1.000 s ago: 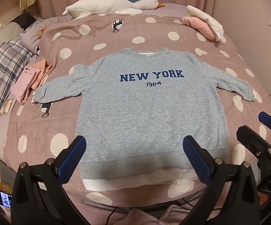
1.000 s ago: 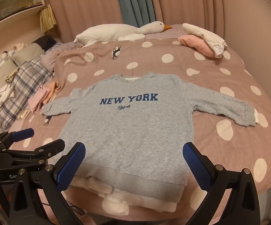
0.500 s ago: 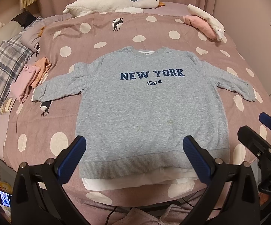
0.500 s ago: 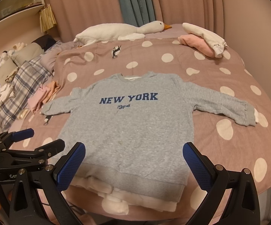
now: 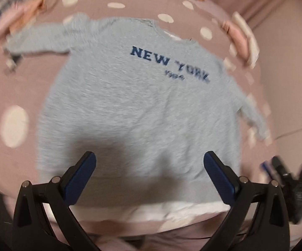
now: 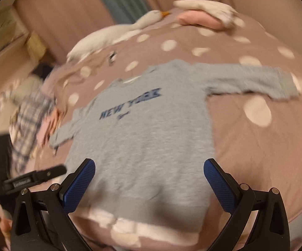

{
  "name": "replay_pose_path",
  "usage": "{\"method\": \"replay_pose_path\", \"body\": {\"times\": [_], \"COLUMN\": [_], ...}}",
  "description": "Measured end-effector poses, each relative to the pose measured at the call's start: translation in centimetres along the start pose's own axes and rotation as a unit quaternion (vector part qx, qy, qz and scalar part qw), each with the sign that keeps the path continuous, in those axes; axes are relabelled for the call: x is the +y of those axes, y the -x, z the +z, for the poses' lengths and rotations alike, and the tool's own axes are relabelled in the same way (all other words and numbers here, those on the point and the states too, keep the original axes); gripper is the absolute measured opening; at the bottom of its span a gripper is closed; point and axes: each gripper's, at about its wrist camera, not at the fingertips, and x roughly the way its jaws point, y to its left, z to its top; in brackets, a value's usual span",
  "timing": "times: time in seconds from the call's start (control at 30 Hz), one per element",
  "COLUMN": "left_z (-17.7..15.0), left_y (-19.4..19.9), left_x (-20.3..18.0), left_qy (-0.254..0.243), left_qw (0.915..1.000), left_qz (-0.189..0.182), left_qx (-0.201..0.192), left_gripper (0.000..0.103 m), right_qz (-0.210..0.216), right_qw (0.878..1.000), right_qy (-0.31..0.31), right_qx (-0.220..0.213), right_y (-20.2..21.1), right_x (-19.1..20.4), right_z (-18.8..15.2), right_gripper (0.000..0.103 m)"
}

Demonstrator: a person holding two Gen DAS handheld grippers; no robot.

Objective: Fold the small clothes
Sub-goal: 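Grasp the grey sweatshirt's sleeve cuff with the right tool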

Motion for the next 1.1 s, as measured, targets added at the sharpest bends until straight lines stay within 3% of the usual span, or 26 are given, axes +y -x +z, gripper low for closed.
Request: {"method": "replay_pose_path", "body": {"times": [0.1,0.17,0.33,0.47,0.8,0.83,0.87,0.9,1.0,1.1], "left_z": [1.0,1.9,4.4,5.7,7.7,7.8,7.7,7.8,7.8,7.9], "left_y": [-0.7,-1.2,-3.3,-4.5,-6.5,-6.7,-6.9,-7.1,-7.0,-6.4], "left_x": [0.0,-0.7,-1.3,-2.0,-2.8,-2.7,-2.7,-2.6,-2.1,-1.4], "left_qy": [0.015,0.000,0.002,-0.006,-0.013,-0.012,-0.012,-0.013,-0.010,-0.009], "left_qw": [0.9990,0.9981,0.9959,0.9969,0.9991,0.9994,0.9996,0.9997,0.9997,0.9999], "left_qz": [-0.040,-0.059,-0.090,-0.078,-0.039,-0.030,-0.024,-0.018,-0.017,-0.008], "left_qx": [-0.014,-0.021,0.004,0.010,0.010,0.010,0.011,0.013,0.016,0.010], "left_gripper": [0.103,0.103,0.103,0.103,0.103,0.103,0.103,0.103,0.103,0.103], "right_qz": [0.026,0.022,-0.006,-0.028,0.002,-0.005,-0.020,-0.030,-0.032,-0.047], "right_qw": [0.997,0.993,0.978,0.967,0.932,0.929,0.926,0.923,0.914,0.928], "right_qy": [-0.063,-0.109,-0.196,-0.242,-0.327,-0.332,-0.338,-0.345,-0.368,-0.326], "right_qx": [-0.028,-0.048,-0.069,-0.076,-0.158,-0.164,-0.167,-0.168,-0.166,-0.173], "right_y": [0.4,0.5,-0.2,-1.3,-2.0,-1.9,-1.8,-1.9,-1.9,-1.0], "right_x": [-4.0,-7.0,-13.5,-16.6,-21.2,-21.4,-21.6,-21.9,-22.5,-20.5], "right_z": [0.8,1.6,3.7,5.1,8.1,8.2,8.3,8.5,8.7,10.3], "right_gripper": [0.102,0.102,0.102,0.102,0.100,0.096,0.083,0.064,0.031,0.020]}}
